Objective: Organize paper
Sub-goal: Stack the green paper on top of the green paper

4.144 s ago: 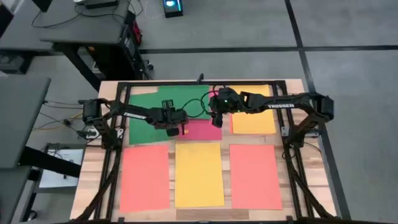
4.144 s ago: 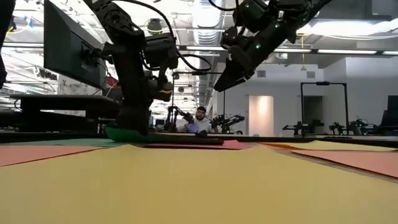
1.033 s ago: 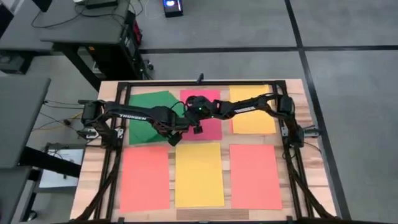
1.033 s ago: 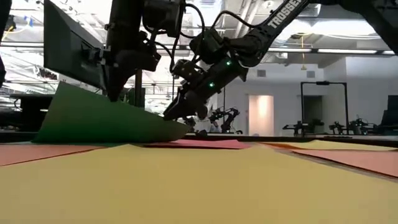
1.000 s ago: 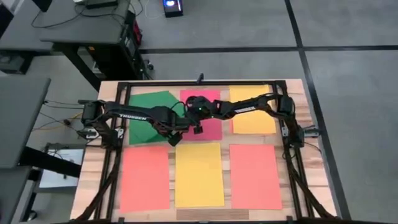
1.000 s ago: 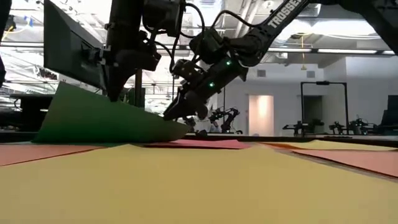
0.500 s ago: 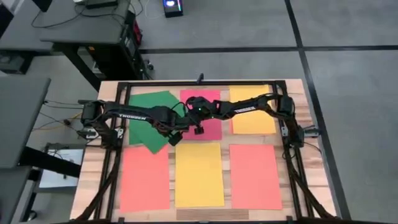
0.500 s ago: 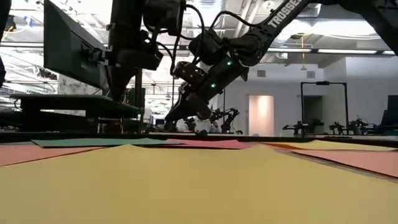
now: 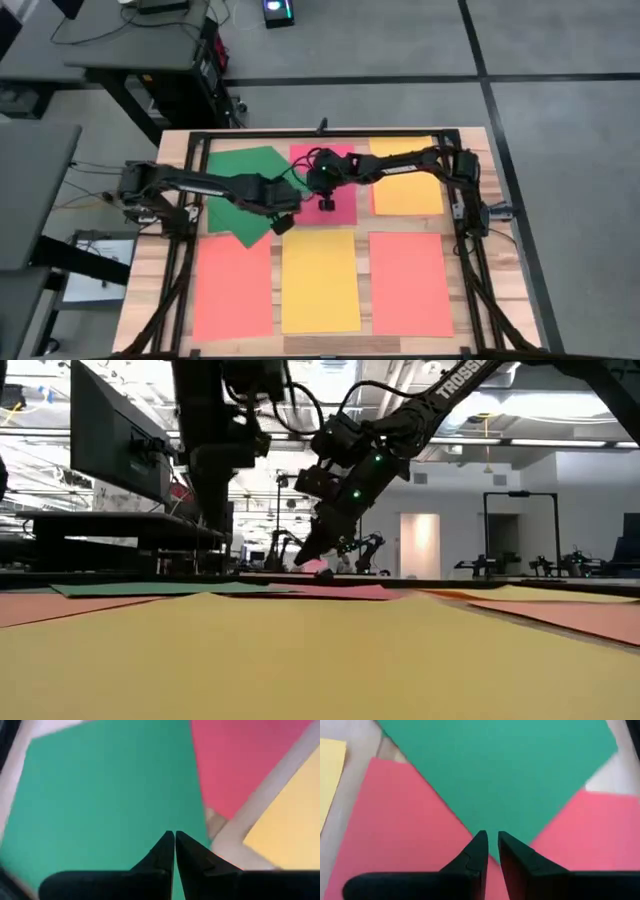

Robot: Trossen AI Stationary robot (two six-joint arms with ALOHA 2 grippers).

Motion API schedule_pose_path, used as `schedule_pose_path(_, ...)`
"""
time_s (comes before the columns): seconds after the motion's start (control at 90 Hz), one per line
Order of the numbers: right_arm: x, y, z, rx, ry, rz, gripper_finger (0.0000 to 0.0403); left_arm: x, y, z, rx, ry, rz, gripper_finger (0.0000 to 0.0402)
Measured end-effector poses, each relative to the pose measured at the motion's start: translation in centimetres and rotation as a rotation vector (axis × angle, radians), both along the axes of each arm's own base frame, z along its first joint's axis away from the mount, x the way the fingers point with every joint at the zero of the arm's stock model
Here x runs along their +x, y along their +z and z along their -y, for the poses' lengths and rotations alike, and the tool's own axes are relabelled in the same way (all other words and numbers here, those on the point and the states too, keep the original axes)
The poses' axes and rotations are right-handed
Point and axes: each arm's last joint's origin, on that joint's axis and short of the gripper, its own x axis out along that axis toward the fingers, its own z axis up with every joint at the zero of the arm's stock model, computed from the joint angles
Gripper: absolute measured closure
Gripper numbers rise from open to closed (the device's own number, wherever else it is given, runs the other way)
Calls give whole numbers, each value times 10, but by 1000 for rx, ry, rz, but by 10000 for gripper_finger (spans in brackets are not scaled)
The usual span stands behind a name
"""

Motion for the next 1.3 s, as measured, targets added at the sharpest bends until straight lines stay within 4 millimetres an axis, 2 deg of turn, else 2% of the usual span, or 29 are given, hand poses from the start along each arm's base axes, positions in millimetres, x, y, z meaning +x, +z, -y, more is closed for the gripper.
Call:
schedule_pose_path(0.178, -2, 0, 6, 11, -25, 7, 367, -47, -9, -15, -7, 127, 206, 402)
schedule_pose_path(0.278, 1, 2, 5, 13, -27, 40, 367, -71, -23, -26, -21, 258, 189, 402)
schedule_pose_path(0.367, 2, 7, 5, 15, -29, 68, 367, -80, -30, -37, -26, 333, 150, 402)
schedule_pose_path(0.589, 2, 8, 5, 52, -66, 87, 367, -76, -33, -77, -15, 360, 79, 402)
schedule_pose_path(0.778, 7, 6, -19, 47, 34, 57, 367, -78, -33, -125, -6, 396, 12, 402)
schedule_pose_path(0.944, 11, 6, -37, 8, 120, 49, 367, -85, -46, -162, -76, 469, -78, 402)
schedule_pose_path(1.167, 10, 5, -38, 15, 120, 31, 367, -94, -69, -184, -140, 523, -168, 402)
schedule_pose_path(1.3, 3, 0, -27, 47, 74, -31, 371, -92, -70, -186, -140, 506, -142, 402)
